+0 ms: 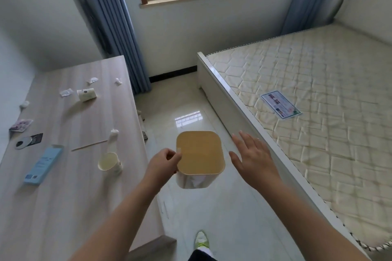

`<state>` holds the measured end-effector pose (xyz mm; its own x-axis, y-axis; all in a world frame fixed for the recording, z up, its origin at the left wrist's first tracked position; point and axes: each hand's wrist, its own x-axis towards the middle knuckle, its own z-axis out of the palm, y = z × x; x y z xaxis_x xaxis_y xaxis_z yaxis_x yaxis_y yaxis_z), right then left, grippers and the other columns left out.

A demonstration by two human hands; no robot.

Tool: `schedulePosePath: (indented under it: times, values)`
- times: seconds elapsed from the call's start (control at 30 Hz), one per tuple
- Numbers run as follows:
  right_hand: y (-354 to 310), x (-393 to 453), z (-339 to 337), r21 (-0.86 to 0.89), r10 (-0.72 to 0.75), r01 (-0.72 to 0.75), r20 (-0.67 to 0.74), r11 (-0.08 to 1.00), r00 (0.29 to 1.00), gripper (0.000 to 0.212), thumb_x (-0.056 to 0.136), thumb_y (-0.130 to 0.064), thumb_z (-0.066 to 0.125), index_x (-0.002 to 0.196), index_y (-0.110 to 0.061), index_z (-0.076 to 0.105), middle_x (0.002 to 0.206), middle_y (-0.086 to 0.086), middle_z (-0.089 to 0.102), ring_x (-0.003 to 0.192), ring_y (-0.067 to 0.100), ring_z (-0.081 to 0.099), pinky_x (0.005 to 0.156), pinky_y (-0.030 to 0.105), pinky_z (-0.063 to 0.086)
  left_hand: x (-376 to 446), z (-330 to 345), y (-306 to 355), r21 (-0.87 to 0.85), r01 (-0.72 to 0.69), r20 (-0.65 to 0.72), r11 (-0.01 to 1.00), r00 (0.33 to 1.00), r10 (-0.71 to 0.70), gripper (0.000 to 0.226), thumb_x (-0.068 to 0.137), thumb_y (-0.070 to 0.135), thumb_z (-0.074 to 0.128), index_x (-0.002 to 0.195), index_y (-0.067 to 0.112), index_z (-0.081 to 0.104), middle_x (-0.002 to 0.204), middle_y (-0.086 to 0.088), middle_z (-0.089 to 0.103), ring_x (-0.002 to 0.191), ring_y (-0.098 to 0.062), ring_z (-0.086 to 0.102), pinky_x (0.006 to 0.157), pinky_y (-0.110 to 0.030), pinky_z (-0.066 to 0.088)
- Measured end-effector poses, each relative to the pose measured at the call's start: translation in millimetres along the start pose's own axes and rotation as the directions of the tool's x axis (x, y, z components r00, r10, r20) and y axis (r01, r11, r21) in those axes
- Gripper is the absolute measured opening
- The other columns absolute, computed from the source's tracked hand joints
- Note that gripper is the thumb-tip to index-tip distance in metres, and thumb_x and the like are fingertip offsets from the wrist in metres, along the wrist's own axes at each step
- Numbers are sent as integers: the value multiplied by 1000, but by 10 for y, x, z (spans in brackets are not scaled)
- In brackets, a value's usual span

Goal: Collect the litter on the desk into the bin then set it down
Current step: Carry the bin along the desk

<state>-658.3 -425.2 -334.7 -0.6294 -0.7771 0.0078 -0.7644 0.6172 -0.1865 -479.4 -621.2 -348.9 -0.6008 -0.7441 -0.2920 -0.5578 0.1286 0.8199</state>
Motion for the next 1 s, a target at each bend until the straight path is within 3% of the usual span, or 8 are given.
schedulePosePath:
  times: [0.1, 0.27, 0.53, 0.77, 1.0]
  values:
    - [68, 248, -8, -32, 2, -1, 10, 1000, 1000, 57, 98, -51, 22, 151, -28, 21, 159, 2, 24, 146, 20, 20, 119, 41, 13, 347, 32, 88, -12, -13, 23, 1000, 1000, 14, 29, 89, 44, 56, 88, 16, 63, 72, 0, 69, 53, -3, 61, 48, -15, 44]
    - [213, 632, -163, -99, 15, -15, -2, 995, 1000, 57, 98, -49, 27, 151, -27, 22, 158, 2, 25, 145, 20, 20, 118, 40, 12, 811, 164, 259, -34, -45, 52, 998, 998, 46, 25, 88, 42, 56, 86, 18, 62, 71, 0, 68, 61, -11, 63, 55, -25, 46]
    - [260, 1115, -166, -90, 37, -35, 30, 995, 999, 58, 98, -51, 24, 151, -31, 16, 161, 0, 18, 147, 19, 13, 119, 39, 8, 1286, 173, 466, -52, -66, 59, 996, 996, 69, 29, 92, 42, 53, 88, 15, 62, 74, -4, 69, 63, -14, 63, 54, -24, 45]
    - [314, 1692, -38, -75, -49, 54, 69, 996, 996, 61, 96, -55, 17, 152, -32, 11, 161, 0, 15, 148, 19, 10, 119, 40, 10, 1583, 139, 491, -63, -18, -34, 998, 999, 16, 30, 91, 45, 52, 85, 17, 62, 71, -1, 68, 59, -11, 62, 53, -23, 45]
    - [477, 2488, -36, -37, -197, 200, 67, 979, 978, 59, 98, -53, 20, 152, -30, 14, 161, 1, 16, 148, 21, 12, 119, 40, 15, 1865, 79, 512, -110, 127, -152, 986, 978, -143, 31, 89, 43, 54, 87, 13, 63, 68, -2, 65, 54, -9, 56, 52, -24, 44]
